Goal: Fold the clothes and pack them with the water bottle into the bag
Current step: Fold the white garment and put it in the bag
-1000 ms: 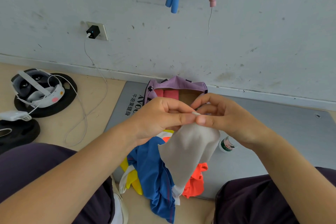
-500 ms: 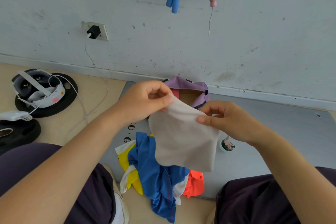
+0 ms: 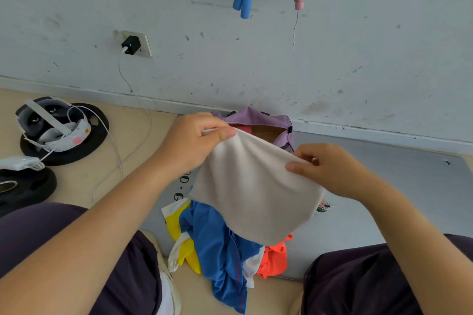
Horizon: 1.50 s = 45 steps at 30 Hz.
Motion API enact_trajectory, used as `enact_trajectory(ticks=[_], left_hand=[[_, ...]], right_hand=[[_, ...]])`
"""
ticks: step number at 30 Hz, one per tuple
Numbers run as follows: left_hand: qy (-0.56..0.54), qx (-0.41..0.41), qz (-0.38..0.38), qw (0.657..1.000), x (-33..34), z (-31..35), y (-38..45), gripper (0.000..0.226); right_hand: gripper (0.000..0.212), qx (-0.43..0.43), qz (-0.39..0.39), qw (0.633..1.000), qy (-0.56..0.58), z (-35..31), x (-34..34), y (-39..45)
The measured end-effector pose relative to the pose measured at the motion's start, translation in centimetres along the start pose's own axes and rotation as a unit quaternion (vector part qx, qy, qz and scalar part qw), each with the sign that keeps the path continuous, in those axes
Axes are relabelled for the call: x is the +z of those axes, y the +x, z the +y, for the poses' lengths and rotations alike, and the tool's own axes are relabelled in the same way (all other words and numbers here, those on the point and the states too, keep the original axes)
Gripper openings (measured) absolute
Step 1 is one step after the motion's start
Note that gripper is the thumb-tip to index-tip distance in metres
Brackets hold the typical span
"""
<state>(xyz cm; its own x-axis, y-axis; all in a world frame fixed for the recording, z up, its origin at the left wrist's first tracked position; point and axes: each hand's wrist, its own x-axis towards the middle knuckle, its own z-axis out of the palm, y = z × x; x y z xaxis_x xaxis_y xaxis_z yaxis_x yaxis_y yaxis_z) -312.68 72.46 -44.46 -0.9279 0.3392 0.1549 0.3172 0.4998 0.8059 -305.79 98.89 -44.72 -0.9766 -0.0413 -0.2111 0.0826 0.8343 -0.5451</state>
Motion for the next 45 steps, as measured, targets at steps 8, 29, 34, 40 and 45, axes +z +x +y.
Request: enact_trajectory(ticks=[8, 29, 34, 40, 45], left_hand=[[0.083, -0.027, -0.021, 0.996, -0.5, -2.7, 0.7, 0.006], [0.044, -0.062, -0.133, 0.988, 0.9, -2.8, 0.3, 0.058], [0.009, -0.059, -0.12, 0.991, 0.7, -2.4, 0.4, 0.014], [0.137, -0.028, -0.069, 0.988, 0.1, -3.2, 0.8, 0.017], [0.159, -0.034, -0.057, 0.985, -0.4, -3.6, 0.5, 0.028]], right_hand=[[0.011, 0.006, 0.086, 0.996, -0.023, 1.6, -1.8, -0.2], [0.016, -0.108, 0.258, 0.951, -0.131, 2.0, -1.9, 0.1], [0.009, -0.091, 0.29, 0.937, -0.174, 2.4, -1.9, 0.2], [0.025, -0.046, 0.229, 0.967, -0.102, 3.0, -1.9, 0.4], [0.04, -0.02, 0.247, 0.968, -0.047, 2.7, -2.2, 0.2]])
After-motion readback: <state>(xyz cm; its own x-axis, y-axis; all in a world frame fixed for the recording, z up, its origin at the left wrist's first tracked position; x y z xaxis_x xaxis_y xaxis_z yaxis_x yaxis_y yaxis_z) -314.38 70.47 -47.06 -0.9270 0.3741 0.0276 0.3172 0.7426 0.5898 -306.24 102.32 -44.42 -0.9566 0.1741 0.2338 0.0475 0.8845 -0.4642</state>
